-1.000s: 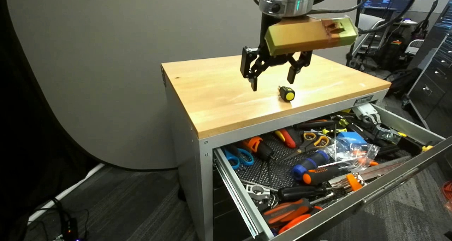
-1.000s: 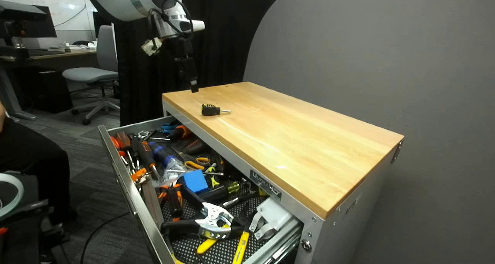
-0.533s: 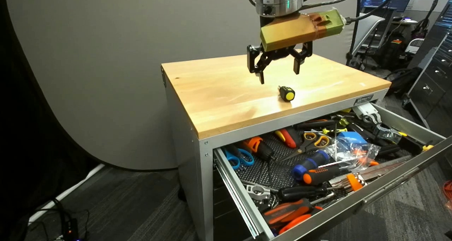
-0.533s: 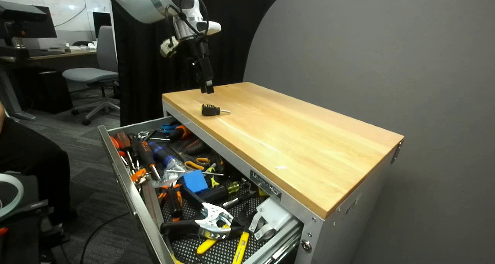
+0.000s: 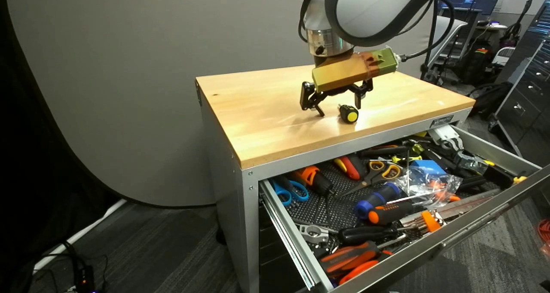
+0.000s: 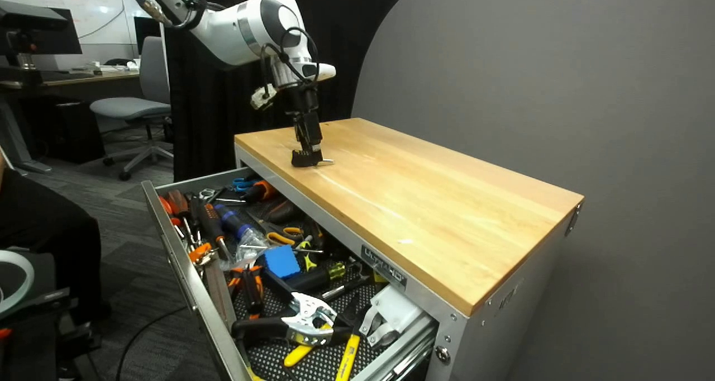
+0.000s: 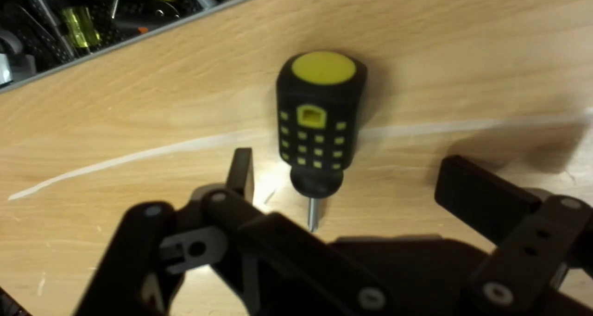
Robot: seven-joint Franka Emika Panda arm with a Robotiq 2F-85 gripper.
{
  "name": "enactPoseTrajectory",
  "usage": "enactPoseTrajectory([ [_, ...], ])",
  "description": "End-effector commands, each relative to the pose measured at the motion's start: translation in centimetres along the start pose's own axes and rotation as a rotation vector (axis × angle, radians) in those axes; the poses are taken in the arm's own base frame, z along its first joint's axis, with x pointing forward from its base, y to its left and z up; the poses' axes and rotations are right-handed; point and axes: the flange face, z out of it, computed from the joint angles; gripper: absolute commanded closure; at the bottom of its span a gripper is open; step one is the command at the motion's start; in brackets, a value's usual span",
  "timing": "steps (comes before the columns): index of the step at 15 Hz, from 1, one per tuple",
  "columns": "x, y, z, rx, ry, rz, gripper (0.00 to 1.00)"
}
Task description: Take the black screw driver from the top of the cabinet and put in the open drawer the close the drawer
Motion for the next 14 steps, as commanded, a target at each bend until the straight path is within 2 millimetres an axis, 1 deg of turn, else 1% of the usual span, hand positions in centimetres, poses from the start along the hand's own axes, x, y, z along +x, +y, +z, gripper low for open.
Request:
enactPoseTrajectory([
  [1,1.2,0.0,-0.7,0.005,-0.023,0.029,0.34],
  [4,0.6,0.9,-1.0,-0.001,-0.085,0.050,0.58],
  [5,0.4,1.4,-0.9,-0.005,-0.117,0.060,0.64],
  [6,0.0,1.9,-0.8,-0.018,-0.153,0.075,0.23],
  [7,-0.2,2.3,-0.7,-0.025,-0.184,0.086,0.27],
  [8,-0.5,2.7,-0.7,-0.031,-0.207,0.098,0.27],
  [9,-0.6,3.1,-0.7,-0.029,-0.217,0.110,0.22],
  [10,-0.7,3.3,-0.7,-0.021,-0.221,0.110,0.63],
  [11,-0.7,3.5,-0.8,-0.014,-0.220,0.119,0.58],
  [12,-0.8,3.6,-0.9,-0.002,-0.216,0.127,0.58],
  [14,-0.8,3.8,-1.1,0.025,-0.208,0.129,0.72],
])
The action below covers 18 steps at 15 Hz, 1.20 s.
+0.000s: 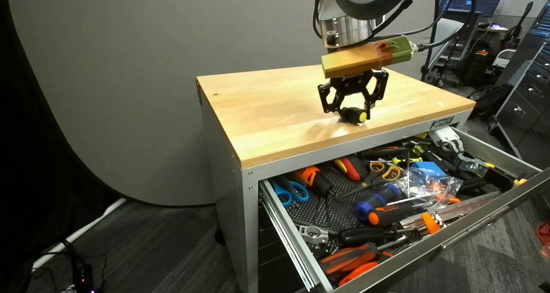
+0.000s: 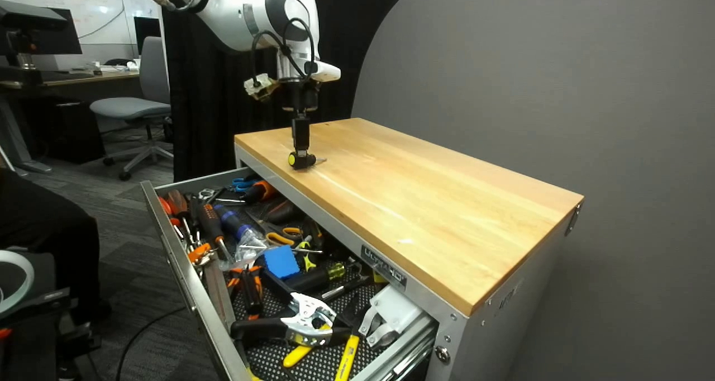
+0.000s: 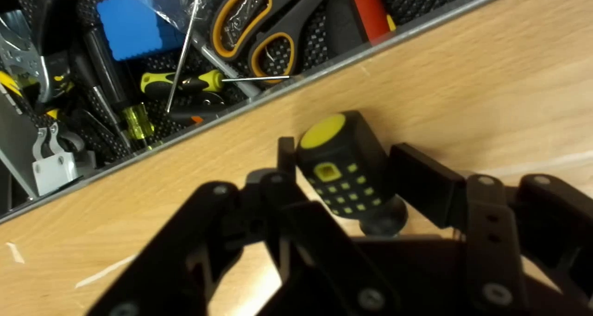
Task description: Take the black screw driver from the top of the cabinet and put in the open drawer the close the drawer
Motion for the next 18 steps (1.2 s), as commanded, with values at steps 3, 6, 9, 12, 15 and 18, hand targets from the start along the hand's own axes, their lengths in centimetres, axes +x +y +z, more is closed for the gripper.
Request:
enactPoseTrajectory([
  [3,-1.1,1.6,-0.7,0.063,0.005,0.004,0.75],
  [6,-1.6,2.6,-1.1,0.070,0.023,0.005,0.85],
  [9,-2.9,5.0,-0.7,0.032,0.015,0.031,0.88],
  [12,-4.3,7.7,-0.4,0.011,-0.010,0.063,0.88],
  [15,-6.0,9.6,0.3,-0.015,-0.042,0.071,0.88],
  [18,-7.9,10.3,1.4,-0.030,-0.068,0.054,0.88],
])
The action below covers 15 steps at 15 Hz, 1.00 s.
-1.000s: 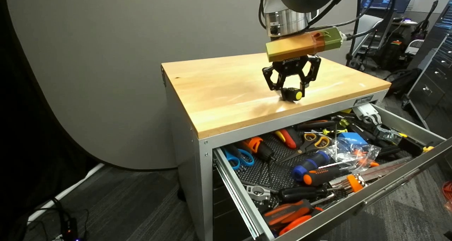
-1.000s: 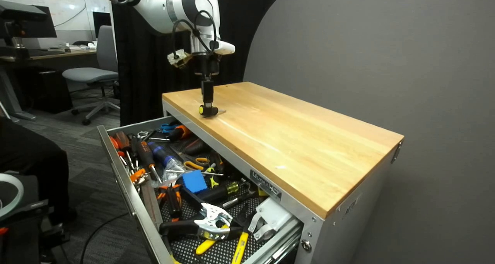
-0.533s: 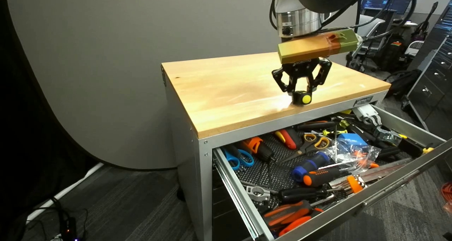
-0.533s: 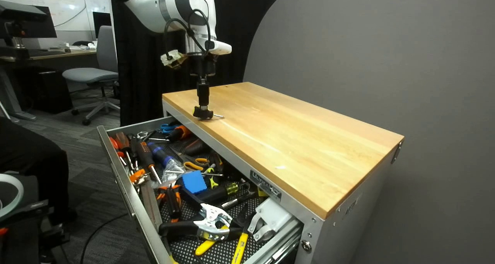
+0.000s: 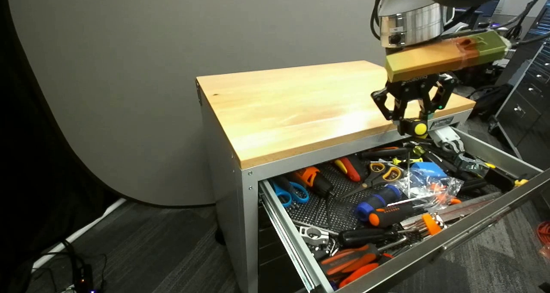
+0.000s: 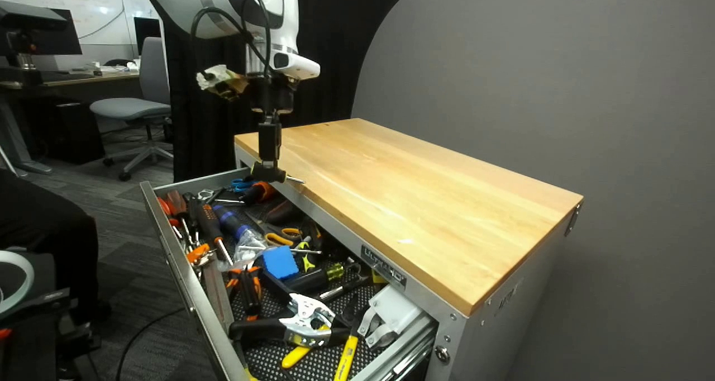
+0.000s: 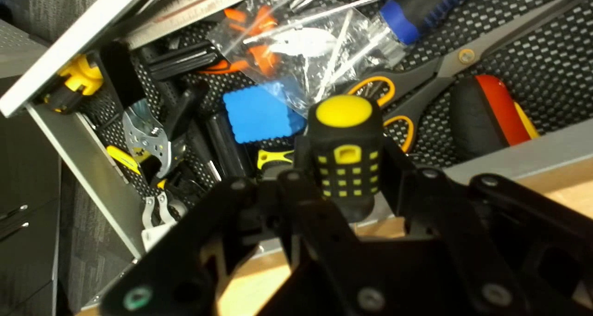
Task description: Take the black screw driver from the top of the cabinet and put in the open drawer the close the drawer
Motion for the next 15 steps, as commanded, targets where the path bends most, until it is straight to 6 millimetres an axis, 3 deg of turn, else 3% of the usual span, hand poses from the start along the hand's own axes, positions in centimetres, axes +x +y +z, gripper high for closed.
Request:
enactPoseTrajectory([
  [1,-2.8,1.6,0.5,-0.004,-0.021,-0.004,0.88],
  [2,-3.3,1.6,0.8,-0.007,-0.031,-0.001,0.38],
  [4,-4.0,1.3,1.3,-0.005,-0.025,-0.010,0.31],
  [8,-3.7,1.9,2.3,0.060,0.006,-0.076,0.01],
  [15,-1.1,7.4,5.9,0.043,-0.109,-0.157,0.00],
])
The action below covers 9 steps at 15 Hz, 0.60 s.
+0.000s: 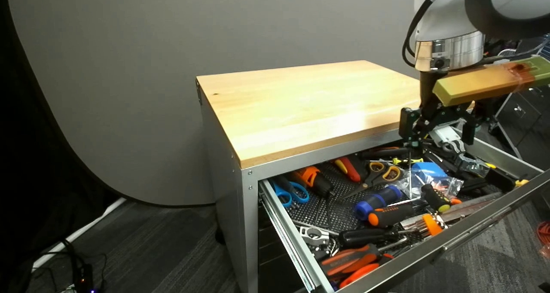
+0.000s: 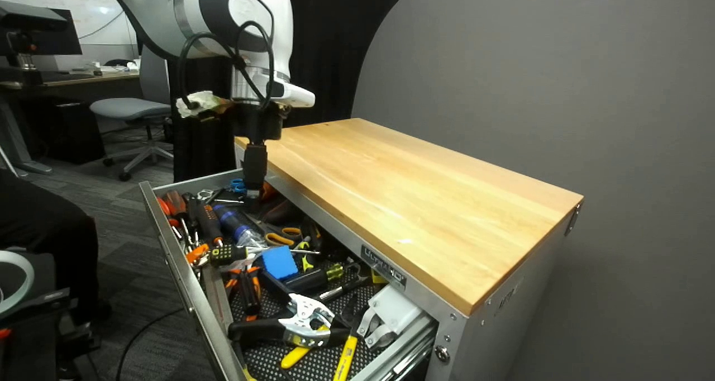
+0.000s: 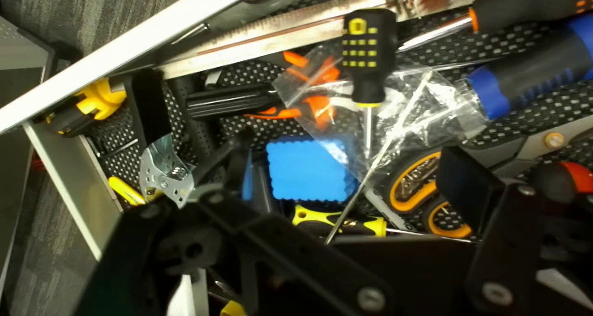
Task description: Take the black screw driver from the top of the cabinet and put in the open drawer the close the drawer
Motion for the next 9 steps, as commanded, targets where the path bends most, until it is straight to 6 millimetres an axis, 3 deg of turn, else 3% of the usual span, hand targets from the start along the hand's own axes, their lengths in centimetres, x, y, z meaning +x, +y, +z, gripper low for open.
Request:
enactPoseTrajectory([
  [1,0.0,3.2,1.2,0.023,-0.073,-0.023,0.01],
  [4,-0.3,4.8,2.9,0.050,-0.150,-0.089,0.00],
  [5,-0.2,4.8,2.7,0.125,-0.115,-0.120,0.00],
  [6,0.5,4.0,3.5,0.042,-0.135,-0.067,0.00],
  [9,0.5,4.3,3.6,0.089,-0.133,-0.104,0.00],
])
